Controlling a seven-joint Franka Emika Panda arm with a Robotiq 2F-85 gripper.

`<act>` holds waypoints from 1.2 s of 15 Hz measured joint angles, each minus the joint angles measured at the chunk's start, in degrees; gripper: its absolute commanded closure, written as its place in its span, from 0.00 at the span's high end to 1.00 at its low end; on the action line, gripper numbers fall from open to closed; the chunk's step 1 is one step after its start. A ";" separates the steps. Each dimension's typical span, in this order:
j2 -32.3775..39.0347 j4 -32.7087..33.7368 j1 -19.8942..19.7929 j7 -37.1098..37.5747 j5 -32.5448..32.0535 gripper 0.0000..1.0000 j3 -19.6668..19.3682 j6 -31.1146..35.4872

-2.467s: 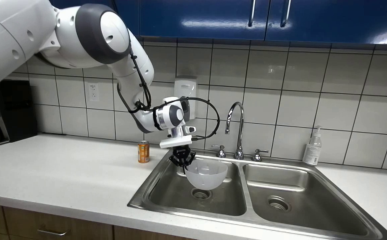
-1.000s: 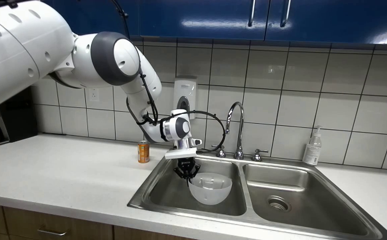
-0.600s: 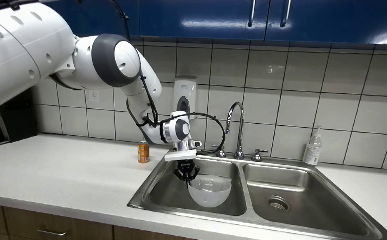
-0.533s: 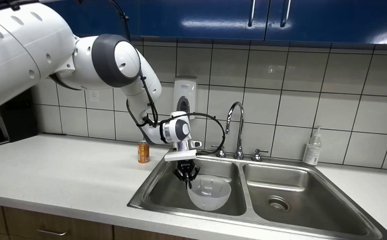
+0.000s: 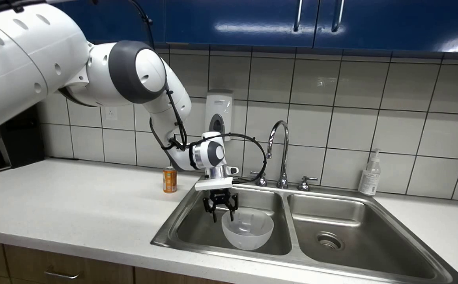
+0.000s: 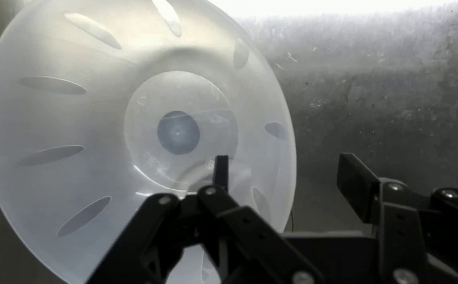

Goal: Put the bowl inside the sink

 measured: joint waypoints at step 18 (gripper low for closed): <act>-20.77 -14.38 -0.62 -0.76 0.04 1.00 -0.25 -3.06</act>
